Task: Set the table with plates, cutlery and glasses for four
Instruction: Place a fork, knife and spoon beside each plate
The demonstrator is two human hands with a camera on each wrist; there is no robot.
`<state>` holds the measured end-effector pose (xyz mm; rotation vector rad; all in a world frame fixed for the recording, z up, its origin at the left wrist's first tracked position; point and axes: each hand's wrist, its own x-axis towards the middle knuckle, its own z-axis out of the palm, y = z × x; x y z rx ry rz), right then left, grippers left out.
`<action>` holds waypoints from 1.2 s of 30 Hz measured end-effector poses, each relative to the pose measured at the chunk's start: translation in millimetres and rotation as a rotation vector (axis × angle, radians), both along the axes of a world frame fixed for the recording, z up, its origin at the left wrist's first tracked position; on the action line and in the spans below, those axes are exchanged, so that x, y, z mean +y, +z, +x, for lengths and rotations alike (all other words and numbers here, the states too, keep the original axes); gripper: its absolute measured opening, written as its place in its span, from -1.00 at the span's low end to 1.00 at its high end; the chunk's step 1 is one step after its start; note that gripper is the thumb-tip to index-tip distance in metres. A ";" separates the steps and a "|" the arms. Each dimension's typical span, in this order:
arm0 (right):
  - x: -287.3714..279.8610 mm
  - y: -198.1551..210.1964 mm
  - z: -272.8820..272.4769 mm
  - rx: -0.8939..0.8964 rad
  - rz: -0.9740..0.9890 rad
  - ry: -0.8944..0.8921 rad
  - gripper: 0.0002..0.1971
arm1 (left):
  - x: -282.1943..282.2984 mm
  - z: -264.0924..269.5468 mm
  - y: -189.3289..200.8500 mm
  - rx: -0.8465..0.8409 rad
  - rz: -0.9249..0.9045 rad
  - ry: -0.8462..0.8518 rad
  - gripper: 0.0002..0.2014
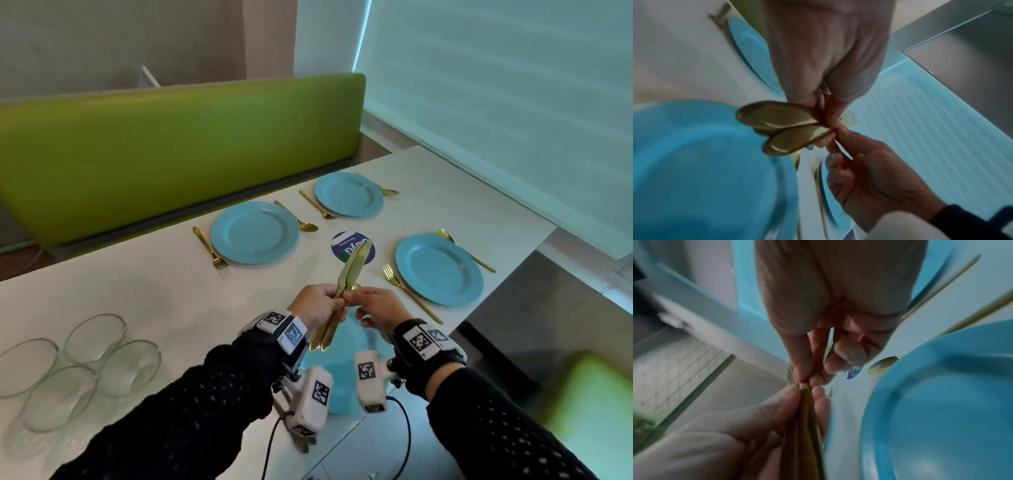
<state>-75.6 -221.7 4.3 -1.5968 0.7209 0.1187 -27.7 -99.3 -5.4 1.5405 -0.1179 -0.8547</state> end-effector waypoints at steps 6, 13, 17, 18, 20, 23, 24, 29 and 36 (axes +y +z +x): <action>-61.8 2.2 29.0 -0.015 0.007 0.014 -0.83 | -52.1 29.5 -5.4 0.006 0.104 0.135 -0.76; -141.1 -16.2 40.4 0.193 -0.498 0.273 -0.84 | -72.2 60.8 -17.7 0.016 0.188 0.301 -0.78; -157.7 -36.2 39.6 0.317 -0.635 0.360 -0.82 | -80.3 71.9 -23.1 0.020 0.206 0.335 -0.79; -158.8 -41.3 39.5 0.338 -0.657 0.380 -0.81 | -82.5 74.4 -24.4 0.017 0.213 0.343 -0.80; -160.0 -51.5 38.9 0.376 -0.693 0.401 -0.90 | -86.5 78.4 -25.3 0.012 0.214 0.354 -0.80; -159.7 -64.5 36.3 0.407 -0.721 0.403 -0.88 | -90.6 81.7 -25.6 0.010 0.212 0.354 -0.79; -159.6 -67.3 35.4 0.412 -0.731 0.401 -0.88 | -91.8 82.2 -25.5 0.011 0.209 0.353 -0.77; -157.5 -78.0 33.5 0.427 -0.753 0.350 -0.91 | -98.0 82.0 -29.1 0.022 0.223 0.323 -0.72; -153.1 -82.3 35.5 0.451 -0.808 0.241 -0.84 | -100.6 83.6 -25.1 0.010 0.246 0.263 -0.81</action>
